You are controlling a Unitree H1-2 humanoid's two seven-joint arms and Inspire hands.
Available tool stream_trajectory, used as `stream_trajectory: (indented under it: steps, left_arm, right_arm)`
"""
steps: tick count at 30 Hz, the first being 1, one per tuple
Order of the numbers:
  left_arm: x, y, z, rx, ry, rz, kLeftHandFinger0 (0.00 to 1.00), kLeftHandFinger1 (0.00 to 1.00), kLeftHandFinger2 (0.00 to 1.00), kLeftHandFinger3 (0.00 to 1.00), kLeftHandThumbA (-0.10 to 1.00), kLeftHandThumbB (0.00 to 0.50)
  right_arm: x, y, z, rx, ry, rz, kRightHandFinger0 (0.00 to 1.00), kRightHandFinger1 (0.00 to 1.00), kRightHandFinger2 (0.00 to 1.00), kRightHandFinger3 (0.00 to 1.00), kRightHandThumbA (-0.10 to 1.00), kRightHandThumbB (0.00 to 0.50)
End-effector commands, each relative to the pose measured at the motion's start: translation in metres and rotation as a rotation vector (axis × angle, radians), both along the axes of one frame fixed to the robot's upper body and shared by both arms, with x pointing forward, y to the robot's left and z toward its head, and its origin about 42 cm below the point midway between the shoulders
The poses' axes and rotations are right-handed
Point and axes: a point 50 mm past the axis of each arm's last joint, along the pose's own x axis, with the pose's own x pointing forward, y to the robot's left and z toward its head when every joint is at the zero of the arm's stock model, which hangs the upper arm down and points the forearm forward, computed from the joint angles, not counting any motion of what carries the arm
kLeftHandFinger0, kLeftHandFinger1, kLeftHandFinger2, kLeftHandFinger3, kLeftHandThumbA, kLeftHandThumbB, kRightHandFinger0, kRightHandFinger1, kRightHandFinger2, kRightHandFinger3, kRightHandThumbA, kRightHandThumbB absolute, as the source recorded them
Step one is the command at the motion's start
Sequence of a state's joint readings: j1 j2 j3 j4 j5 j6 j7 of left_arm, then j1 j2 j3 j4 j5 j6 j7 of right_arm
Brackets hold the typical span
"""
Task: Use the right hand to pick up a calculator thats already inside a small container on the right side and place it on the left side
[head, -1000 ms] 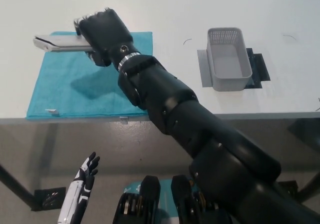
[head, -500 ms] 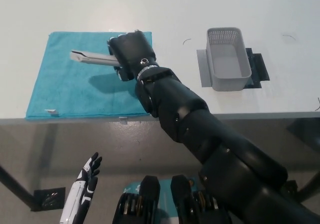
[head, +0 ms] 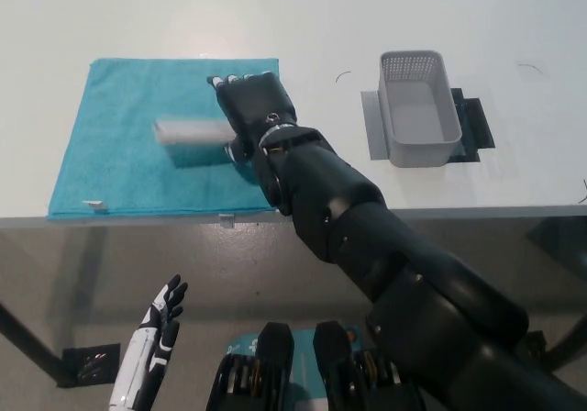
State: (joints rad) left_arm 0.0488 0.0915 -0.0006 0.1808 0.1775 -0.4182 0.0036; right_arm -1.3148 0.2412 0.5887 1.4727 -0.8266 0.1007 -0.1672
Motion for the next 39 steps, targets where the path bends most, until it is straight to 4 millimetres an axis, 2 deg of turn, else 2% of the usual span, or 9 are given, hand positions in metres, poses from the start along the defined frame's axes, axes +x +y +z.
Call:
stream_trajectory:
  steps: [1,14,17,23,25,29,30,33,39]
  left_arm:
    - [0.004,0.0,0.01,0.007,-0.061,-0.012,1.0,1.0,1.0,1.0,1.0,0.0]
    - [0.006,0.0,0.014,0.017,-0.061,-0.014,1.0,1.0,1.0,1.0,1.0,0.0]
    - [0.008,0.001,0.016,0.028,-0.068,-0.016,1.0,1.0,1.0,1.0,1.0,0.0]
    - [0.01,0.003,0.015,0.032,-0.066,-0.019,1.0,1.0,1.0,1.0,1.0,0.0]
    - [0.008,0.002,0.013,0.027,-0.06,-0.024,1.0,1.0,1.0,1.0,1.0,0.0]
    - [0.007,0.002,0.01,0.026,-0.048,-0.03,1.0,1.0,1.0,1.0,1.0,0.0]
    - [0.007,0.001,0.009,0.024,-0.051,-0.026,1.0,1.0,1.0,1.0,1.0,0.0]
    - [0.01,0.0,0.01,0.028,-0.05,-0.026,1.0,1.0,1.0,1.0,1.0,0.0]
    - [0.028,-0.002,0.018,0.03,-0.068,-0.03,1.0,1.0,1.0,1.0,1.0,0.0]
  right_arm:
    - [0.01,0.005,0.037,0.053,0.034,-0.05,1.0,1.0,1.0,1.0,0.87,0.489]
    - [0.016,0.006,0.064,0.231,0.192,-0.049,1.0,1.0,1.0,1.0,0.95,0.487]
    - [0.02,0.01,0.096,0.352,0.247,-0.004,1.0,1.0,1.0,1.0,1.0,0.5]
    - [0.021,0.011,0.222,0.859,0.34,0.311,1.0,1.0,1.0,1.0,1.0,0.5]
    - [0.017,0.007,0.246,0.927,0.318,0.363,1.0,1.0,1.0,1.0,1.0,0.5]
    - [-0.016,-0.017,0.291,0.981,0.096,0.563,1.0,1.0,1.0,1.0,1.0,0.438]
    - [-0.043,-0.034,0.301,1.046,0.003,0.632,1.0,1.0,1.0,1.0,1.0,0.412]
    - [-0.08,-0.068,0.303,1.057,-0.167,0.687,1.0,1.0,1.0,1.0,1.0,0.344]
    - [-0.136,-0.138,0.28,1.113,-0.357,0.732,1.0,1.0,1.0,1.0,1.0,0.339]
